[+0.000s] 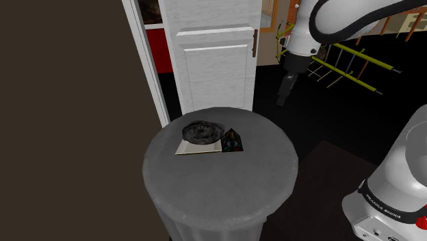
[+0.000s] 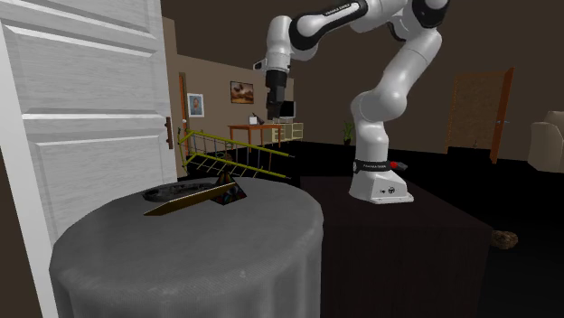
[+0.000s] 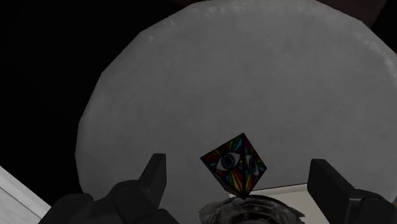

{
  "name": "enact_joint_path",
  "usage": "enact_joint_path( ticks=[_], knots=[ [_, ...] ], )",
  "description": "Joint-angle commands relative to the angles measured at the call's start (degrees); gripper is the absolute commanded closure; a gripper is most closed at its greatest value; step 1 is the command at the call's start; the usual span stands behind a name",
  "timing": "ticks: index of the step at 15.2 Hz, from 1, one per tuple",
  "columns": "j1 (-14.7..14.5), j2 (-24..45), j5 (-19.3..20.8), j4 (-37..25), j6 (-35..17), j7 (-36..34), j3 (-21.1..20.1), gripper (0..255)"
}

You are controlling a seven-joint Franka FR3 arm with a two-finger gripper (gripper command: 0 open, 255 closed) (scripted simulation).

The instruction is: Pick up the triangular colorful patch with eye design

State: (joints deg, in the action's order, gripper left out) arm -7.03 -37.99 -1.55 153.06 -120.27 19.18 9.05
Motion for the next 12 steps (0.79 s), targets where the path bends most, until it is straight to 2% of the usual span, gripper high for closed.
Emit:
enact_joint_path(
  ticks=[1, 4, 7, 10, 12],
  knots=[
    [-1.9, 2.7, -1.4, 2.0, -7.1, 4.0, 1.7, 0],
    [-5.7, 8.2, -4.9, 3.5, -16.9, 11.0, 5.1, 0],
    [-11.4, 14.6, -10.9, 3.5, -26.0, 20.0, 9.4, 0],
    [-20.2, 21.7, -21.4, 2.0, -33.5, 32.5, 15.6, 0],
    [-27.6, 26.7, -32.2, -0.3, -36.8, 43.9, 20.7, 0]
  ],
)
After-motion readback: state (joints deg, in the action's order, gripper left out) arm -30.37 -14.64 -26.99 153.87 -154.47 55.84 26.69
